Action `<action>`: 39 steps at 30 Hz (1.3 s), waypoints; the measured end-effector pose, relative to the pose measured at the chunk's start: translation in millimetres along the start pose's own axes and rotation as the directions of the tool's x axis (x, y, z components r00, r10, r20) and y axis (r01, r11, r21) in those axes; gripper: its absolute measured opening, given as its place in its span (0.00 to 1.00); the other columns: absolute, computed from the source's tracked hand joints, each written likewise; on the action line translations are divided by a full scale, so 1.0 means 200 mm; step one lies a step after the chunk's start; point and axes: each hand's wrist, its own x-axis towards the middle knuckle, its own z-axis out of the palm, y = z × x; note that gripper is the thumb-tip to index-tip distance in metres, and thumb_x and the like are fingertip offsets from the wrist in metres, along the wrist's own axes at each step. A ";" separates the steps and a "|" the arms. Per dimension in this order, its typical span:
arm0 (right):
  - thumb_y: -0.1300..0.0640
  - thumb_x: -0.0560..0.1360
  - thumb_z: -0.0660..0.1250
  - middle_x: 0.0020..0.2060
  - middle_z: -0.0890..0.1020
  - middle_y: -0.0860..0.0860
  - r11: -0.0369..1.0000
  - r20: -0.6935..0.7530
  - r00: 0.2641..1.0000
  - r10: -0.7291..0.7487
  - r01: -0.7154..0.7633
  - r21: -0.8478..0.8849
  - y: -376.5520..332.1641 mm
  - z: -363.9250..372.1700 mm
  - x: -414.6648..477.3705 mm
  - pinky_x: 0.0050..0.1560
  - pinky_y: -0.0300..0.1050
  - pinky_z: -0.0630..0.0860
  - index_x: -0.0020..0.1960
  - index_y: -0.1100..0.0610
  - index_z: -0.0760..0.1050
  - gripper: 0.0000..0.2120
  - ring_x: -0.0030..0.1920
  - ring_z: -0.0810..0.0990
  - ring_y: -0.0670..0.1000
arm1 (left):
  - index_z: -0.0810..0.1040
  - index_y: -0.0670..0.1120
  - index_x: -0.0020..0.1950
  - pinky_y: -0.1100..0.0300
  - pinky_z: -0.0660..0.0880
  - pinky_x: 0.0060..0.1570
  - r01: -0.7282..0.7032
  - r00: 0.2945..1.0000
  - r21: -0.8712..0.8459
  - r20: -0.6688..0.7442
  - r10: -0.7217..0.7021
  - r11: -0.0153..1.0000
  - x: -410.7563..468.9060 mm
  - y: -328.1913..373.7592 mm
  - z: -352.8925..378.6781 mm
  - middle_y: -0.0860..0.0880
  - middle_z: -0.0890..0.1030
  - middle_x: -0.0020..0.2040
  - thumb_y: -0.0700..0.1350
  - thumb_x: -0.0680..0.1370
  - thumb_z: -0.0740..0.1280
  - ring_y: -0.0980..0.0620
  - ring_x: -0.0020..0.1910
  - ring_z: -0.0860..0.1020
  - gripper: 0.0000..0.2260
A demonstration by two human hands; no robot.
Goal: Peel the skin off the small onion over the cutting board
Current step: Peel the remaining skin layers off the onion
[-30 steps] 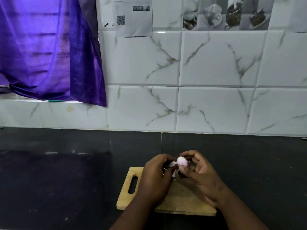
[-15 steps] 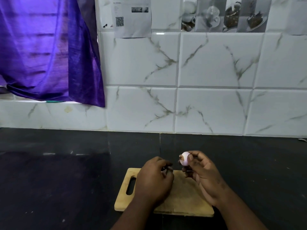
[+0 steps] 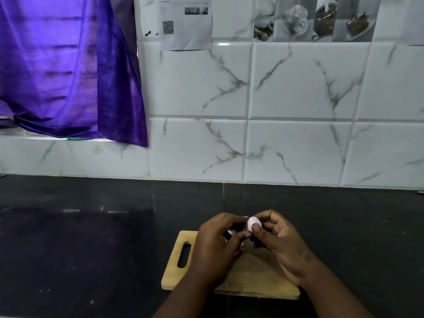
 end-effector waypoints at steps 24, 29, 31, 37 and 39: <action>0.57 0.69 0.78 0.45 0.87 0.60 0.993 -0.165 0.982 -0.095 0.082 -0.086 -0.01 0.01 0.01 0.40 0.42 0.82 0.52 0.62 0.79 0.16 0.41 0.84 0.48 | 0.81 0.54 0.44 0.50 0.82 0.44 0.260 0.956 -0.046 -0.126 -0.264 0.964 0.02 -0.06 0.02 0.54 0.83 0.41 0.44 0.82 0.66 0.57 0.43 0.82 0.10; 0.58 0.72 0.78 0.45 0.87 0.59 0.978 -0.160 0.984 -0.074 0.040 -0.205 0.03 0.00 0.02 0.42 0.42 0.81 0.51 0.60 0.80 0.11 0.39 0.82 0.46 | 0.86 0.54 0.46 0.59 0.81 0.45 0.231 0.972 0.079 -0.061 -0.227 0.970 0.01 -0.04 0.02 0.58 0.84 0.42 0.46 0.80 0.70 0.62 0.45 0.81 0.06; 0.57 0.72 0.78 0.45 0.87 0.58 0.976 -0.163 0.984 -0.076 0.040 -0.216 0.03 -0.01 0.02 0.42 0.41 0.81 0.51 0.59 0.80 0.11 0.40 0.82 0.46 | 0.86 0.54 0.43 0.59 0.81 0.43 0.217 0.976 0.119 -0.047 -0.213 0.969 0.01 -0.04 0.01 0.58 0.83 0.41 0.45 0.77 0.74 0.61 0.44 0.81 0.05; 0.55 0.71 0.80 0.46 0.88 0.57 0.970 -0.160 0.984 -0.082 0.042 -0.241 0.04 -0.01 0.03 0.43 0.43 0.81 0.51 0.57 0.81 0.13 0.42 0.84 0.48 | 0.80 0.52 0.36 0.52 0.80 0.39 0.257 0.965 0.033 -0.071 -0.254 0.966 0.01 -0.06 0.01 0.52 0.81 0.38 0.40 0.72 0.78 0.55 0.40 0.80 0.10; 0.56 0.71 0.80 0.46 0.88 0.58 0.973 -0.167 0.983 -0.078 0.038 -0.226 0.05 -0.01 0.03 0.43 0.43 0.81 0.51 0.57 0.80 0.12 0.42 0.84 0.49 | 0.83 0.55 0.41 0.53 0.81 0.44 0.238 0.970 0.079 -0.076 -0.232 0.968 0.02 -0.07 0.02 0.56 0.83 0.41 0.44 0.75 0.76 0.58 0.44 0.80 0.06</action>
